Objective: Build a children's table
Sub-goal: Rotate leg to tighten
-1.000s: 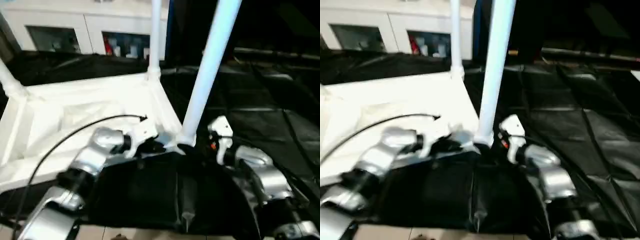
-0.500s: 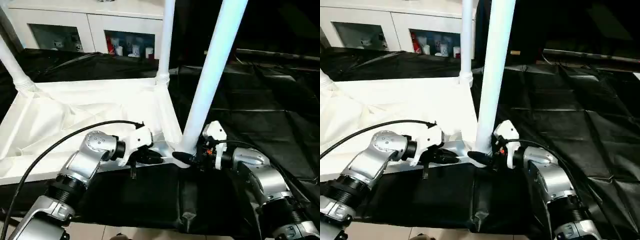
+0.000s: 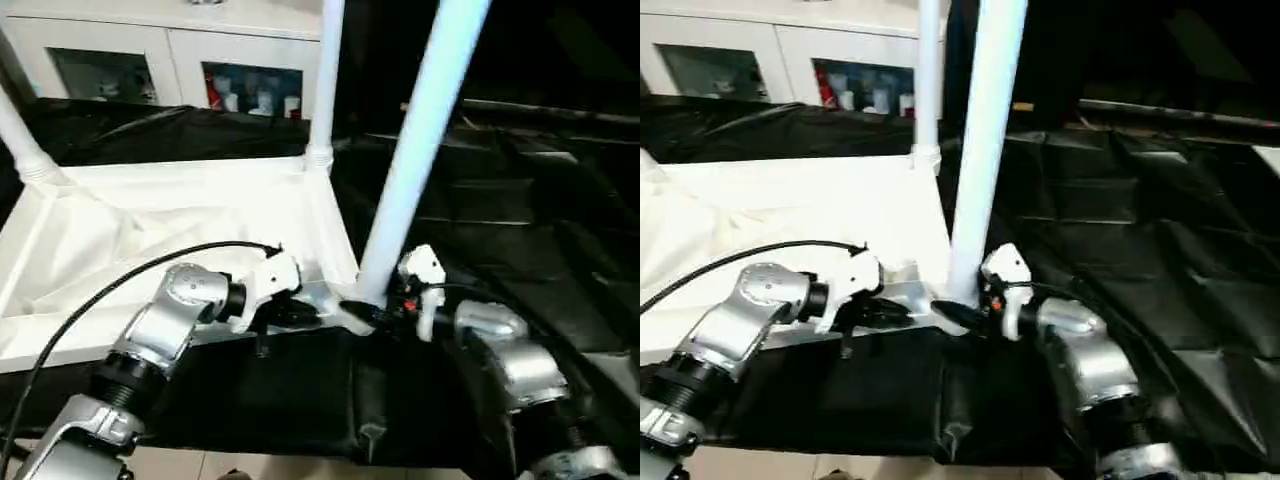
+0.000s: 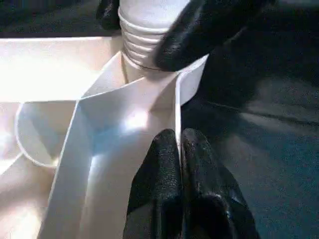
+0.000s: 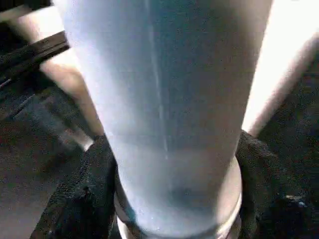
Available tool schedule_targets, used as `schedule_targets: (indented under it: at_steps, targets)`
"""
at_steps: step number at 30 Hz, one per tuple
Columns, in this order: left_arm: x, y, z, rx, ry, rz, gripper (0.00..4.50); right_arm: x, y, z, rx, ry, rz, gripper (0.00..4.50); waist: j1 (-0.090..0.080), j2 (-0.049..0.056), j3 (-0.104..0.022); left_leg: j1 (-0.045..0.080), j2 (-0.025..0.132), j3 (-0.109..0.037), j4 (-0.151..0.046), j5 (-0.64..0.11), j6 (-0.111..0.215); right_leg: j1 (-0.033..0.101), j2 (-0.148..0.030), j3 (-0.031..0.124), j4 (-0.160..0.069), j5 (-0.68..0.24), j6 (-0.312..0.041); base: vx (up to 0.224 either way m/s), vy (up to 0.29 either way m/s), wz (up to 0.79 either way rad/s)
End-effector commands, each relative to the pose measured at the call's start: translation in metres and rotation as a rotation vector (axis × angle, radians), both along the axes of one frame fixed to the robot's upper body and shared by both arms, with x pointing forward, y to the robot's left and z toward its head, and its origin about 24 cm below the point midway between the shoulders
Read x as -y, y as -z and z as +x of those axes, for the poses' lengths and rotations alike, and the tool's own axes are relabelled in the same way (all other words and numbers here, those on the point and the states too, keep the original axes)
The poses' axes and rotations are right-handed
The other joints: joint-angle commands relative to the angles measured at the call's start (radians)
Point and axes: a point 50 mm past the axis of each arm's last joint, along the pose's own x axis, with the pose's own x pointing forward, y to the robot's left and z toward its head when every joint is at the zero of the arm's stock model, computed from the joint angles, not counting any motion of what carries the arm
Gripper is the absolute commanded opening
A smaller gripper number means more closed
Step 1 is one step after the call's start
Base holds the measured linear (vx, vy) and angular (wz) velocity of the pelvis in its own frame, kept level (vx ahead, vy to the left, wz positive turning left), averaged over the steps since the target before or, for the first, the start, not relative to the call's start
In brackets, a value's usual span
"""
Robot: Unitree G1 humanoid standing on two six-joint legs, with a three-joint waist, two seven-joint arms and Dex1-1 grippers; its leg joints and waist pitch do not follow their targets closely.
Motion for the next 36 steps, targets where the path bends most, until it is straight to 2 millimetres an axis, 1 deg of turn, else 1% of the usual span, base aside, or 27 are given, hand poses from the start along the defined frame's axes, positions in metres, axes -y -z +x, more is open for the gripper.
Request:
schedule_targets:
  at_steps: [1, 2, 3, 5, 7, 9, 10, 11, 12, 13, 14, 16, 17, 18, 20, 21, 23, 24, 25, 26, 27, 28, 29, 30, 31, 33, 36]
  targets:
    - [0.006, 0.011, -0.002, -0.034, -0.031, -0.011, 0.00, 0.012, 0.004, 0.007, -0.012, 0.149, -0.028, 2.71, 0.003, -0.001, -0.052, 0.016, 0.055, -0.017, -0.081, -0.228, 0.002, 0.033, -0.074, 0.039, -0.078, -0.210, -0.226, 0.000, 0.000, 0.00]
    - [0.013, 0.012, 0.007, -0.010, -0.110, -0.012, 0.00, 0.007, 0.008, 0.011, -0.029, 0.248, -0.028, 2.71, 0.001, 0.000, -0.049, 0.017, 0.056, -0.017, -0.085, -0.249, -0.008, 0.029, -0.072, 0.042, -0.081, -0.233, -0.213, 0.000, 0.000, 0.00]
    - [0.020, 0.013, 0.013, 0.003, -0.169, -0.011, 0.00, 0.002, 0.012, 0.013, -0.050, 0.333, -0.031, 2.71, 0.001, 0.002, -0.050, 0.022, 0.054, -0.017, -0.086, -0.270, -0.023, 0.024, -0.072, 0.043, -0.084, -0.259, -0.204, 0.000, 0.000, 0.00]
    - [0.031, 0.014, 0.025, 0.032, -0.285, 0.004, 0.00, -0.006, 0.017, 0.018, -0.085, 0.470, -0.048, 2.71, -0.001, -0.001, -0.051, 0.021, 0.052, -0.018, -0.088, -0.265, -0.041, 0.024, -0.073, 0.044, -0.086, -0.263, -0.193, 0.000, 0.000, 0.00]
    - [0.042, 0.013, 0.033, 0.040, -0.357, 0.002, 0.00, -0.016, 0.019, 0.023, -0.110, 0.557, -0.047, 2.71, 0.000, 0.000, -0.054, 0.024, 0.050, -0.018, -0.086, -0.261, -0.049, 0.021, -0.072, 0.044, -0.086, -0.258, -0.186, 0.000, 0.000, 0.00]
    - [0.046, 0.013, 0.036, 0.048, -0.375, 0.002, 0.00, -0.020, 0.019, 0.025, -0.112, 0.574, -0.048, 2.71, 0.005, -0.003, -0.055, 0.022, 0.048, -0.017, -0.085, -0.258, -0.039, 0.024, -0.073, 0.044, -0.087, -0.241, -0.180, 0.000, 0.000, 0.00]
    - [0.050, 0.012, 0.037, 0.057, -0.379, 0.009, 0.00, -0.026, 0.017, 0.027, -0.095, 0.579, -0.059, 2.71, 0.007, -0.002, -0.056, 0.017, 0.048, -0.016, -0.083, -0.233, -0.025, 0.027, -0.075, 0.045, -0.085, -0.207, -0.177, 0.000, 0.000, 0.00]
    - [0.052, 0.012, 0.038, 0.067, -0.373, 0.013, 0.00, -0.031, 0.015, 0.028, -0.081, 0.569, -0.059, 2.71, 0.008, -0.001, -0.059, 0.016, 0.046, -0.015, -0.081, -0.212, -0.017, 0.027, -0.073, 0.043, -0.084, -0.178, -0.177, 0.000, 0.000, 0.00]
    - [0.054, 0.011, 0.038, 0.073, -0.368, 0.015, 0.00, -0.034, 0.014, 0.029, -0.071, 0.563, -0.058, 2.71, 0.009, 0.004, -0.060, 0.013, 0.047, -0.016, -0.081, -0.198, -0.010, 0.031, -0.073, 0.042, -0.080, -0.146, -0.182, 0.000, 0.000, 0.00]
    - [0.056, 0.011, 0.038, 0.071, -0.356, 0.013, 0.00, -0.037, 0.012, 0.030, -0.059, 0.554, -0.054, 2.71, 0.008, 0.001, -0.060, 0.013, 0.047, -0.015, -0.080, -0.193, -0.006, 0.031, -0.072, 0.042, -0.080, -0.132, -0.182, 0.000, 0.000, 0.00]
    - [0.057, 0.011, 0.038, 0.071, -0.350, 0.009, 0.00, -0.038, 0.011, 0.031, -0.050, 0.553, -0.052, 2.71, 0.009, 0.004, -0.060, 0.012, 0.047, -0.016, -0.080, -0.188, 0.000, 0.033, -0.072, 0.041, -0.078, -0.112, -0.186, 0.000, 0.000, 0.00]
    - [0.057, 0.012, 0.038, 0.072, -0.331, 0.005, 0.00, -0.039, 0.008, 0.032, -0.035, 0.552, -0.030, 2.71, 0.008, 0.002, -0.058, 0.013, 0.047, -0.015, -0.081, -0.204, 0.006, 0.032, -0.072, 0.041, -0.081, -0.128, -0.188, 0.000, 0.000, 0.00]
    - [0.056, 0.012, 0.038, 0.072, -0.321, 0.004, 0.00, -0.039, 0.007, 0.033, -0.029, 0.547, -0.019, 2.71, 0.008, 0.001, -0.057, 0.014, 0.047, -0.016, -0.083, -0.228, 0.005, 0.031, -0.074, 0.041, -0.085, -0.167, -0.185, 0.000, 0.000, 0.00]
    - [0.054, 0.013, 0.038, 0.075, -0.320, 0.005, 0.00, -0.037, 0.004, 0.034, -0.020, 0.538, 0.005, 3.06, 0.009, 0.006, -0.056, 0.015, 0.048, -0.016, -0.084, -0.247, 0.002, 0.030, -0.075, 0.042, -0.088, -0.200, -0.180, 0.000, 0.000, 0.00]
    - [0.052, 0.012, 0.037, 0.081, -0.300, -0.004, 0.00, -0.034, 0.001, 0.035, -0.020, 0.507, 0.042, 3.41, 0.007, 0.004, -0.056, 0.014, 0.049, -0.017, -0.085, -0.254, 0.001, 0.030, -0.074, 0.042, -0.089, -0.214, -0.175, 0.000, 0.000, 0.00]
    - [0.049, 0.011, 0.037, 0.086, -0.285, -0.014, 0.00, -0.031, -0.002, 0.035, -0.014, 0.471, 0.062, 3.43, 0.007, 0.006, -0.058, 0.012, 0.050, -0.018, -0.085, -0.251, 0.008, 0.033, -0.073, 0.042, -0.087, -0.199, -0.175, 0.000, 0.000, 0.00]
    - [0.046, 0.009, 0.036, 0.095, -0.251, -0.029, 0.00, -0.027, -0.006, 0.034, -0.004, 0.407, 0.078, 3.63, 0.005, 0.004, -0.058, 0.006, 0.049, -0.019, -0.085, -0.233, 0.022, 0.037, -0.073, 0.040, -0.084, -0.163, -0.176, 0.000, 0.000, 0.00]
    - [0.045, 0.009, 0.035, 0.093, -0.235, -0.035, 0.00, -0.024, -0.008, 0.034, -0.002, 0.380, 0.084, 3.75, 0.002, 0.004, -0.060, 0.003, 0.049, -0.020, -0.084, -0.209, 0.029, 0.040, -0.073, 0.039, -0.081, -0.142, -0.183, 0.000, 0.000, 0.00]
    - [0.043, 0.008, 0.034, 0.088, -0.216, -0.036, 0.00, -0.020, -0.010, 0.032, 0.000, 0.330, 0.089, 3.83, 0.004, 0.006, -0.060, 0.008, 0.049, -0.017, -0.080, -0.197, 0.038, 0.038, -0.071, 0.039, -0.082, -0.119, -0.193, 0.000, 0.000, 0.00]
    - [0.040, 0.008, 0.032, 0.084, -0.180, -0.044, 0.00, -0.014, -0.011, 0.030, 0.002, 0.279, 0.076, 3.93, 0.004, 0.006, -0.061, 0.008, 0.050, -0.016, -0.078, -0.188, 0.042, 0.039, -0.072, 0.040, -0.080, -0.103, -0.200, 0.000, 0.000, 0.00]
    - [0.034, 0.007, 0.029, 0.063, -0.133, -0.051, 0.00, -0.001, -0.014, 0.025, -0.017, 0.205, 0.073, 3.93, 0.007, 0.009, -0.061, 0.007, 0.050, -0.015, -0.076, -0.166, 0.052, 0.040, -0.072, 0.040, -0.076, -0.071, -0.210, 0.000, 0.000, 0.00]
    - [0.034, 0.007, 0.029, 0.063, -0.133, -0.051, 0.00, -0.001, -0.014, 0.025, -0.017, 0.205, 0.073, 3.93, 0.010, 0.008, -0.062, 0.008, 0.050, -0.015, -0.076, -0.157, 0.059, 0.044, -0.071, 0.038, -0.076, -0.053, -0.215, 0.000, 0.000, 0.00]
    - [0.032, 0.006, 0.027, 0.061, -0.098, -0.056, 0.00, 0.006, -0.015, 0.023, -0.009, 0.160, 0.046, 3.93, 0.009, 0.010, -0.063, 0.007, 0.050, -0.015, -0.073, -0.141, 0.068, 0.044, -0.068, 0.037, -0.070, -0.015, -0.227, 0.000, 0.000, 0.00]
    - [0.031, 0.006, 0.026, 0.061, -0.088, -0.057, 0.00, 0.008, -0.015, 0.023, -0.005, 0.146, 0.037, 3.93, 0.009, 0.011, -0.063, 0.006, 0.051, -0.014, -0.072, -0.139, 0.072, 0.043, -0.072, 0.037, -0.069, -0.004, -0.239, 0.000, 0.000, 0.00]
    - [0.031, 0.005, 0.026, 0.060, -0.084, -0.056, 0.00, 0.009, -0.015, 0.022, -0.005, 0.141, 0.035, 3.93, 0.008, 0.010, -0.064, 0.007, 0.050, -0.013, -0.072, -0.137, 0.072, 0.043, -0.071, 0.037, -0.068, -0.004, -0.242, 0.000, 0.000, 0.00]
    - [0.026, 0.004, 0.019, 0.041, -0.010, -0.061, 0.00, 0.021, -0.018, 0.014, -0.002, 0.039, -0.005, 3.93, 0.008, 0.017, -0.064, 0.009, 0.053, -0.014, -0.072, -0.144, 0.068, 0.043, -0.071, 0.037, -0.068, -0.007, -0.255, 0.000, 0.000, 0.00]
    - [0.019, 0.002, 0.008, -0.006, 0.100, -0.076, 0.00, 0.032, -0.020, 0.003, -0.013, -0.088, -0.048, 3.93, 0.012, 0.016, -0.061, 0.010, 0.056, -0.011, -0.072, -0.147, 0.073, 0.042, -0.070, 0.037, -0.067, 0.005, -0.264, 0.000, 0.000, 0.00]
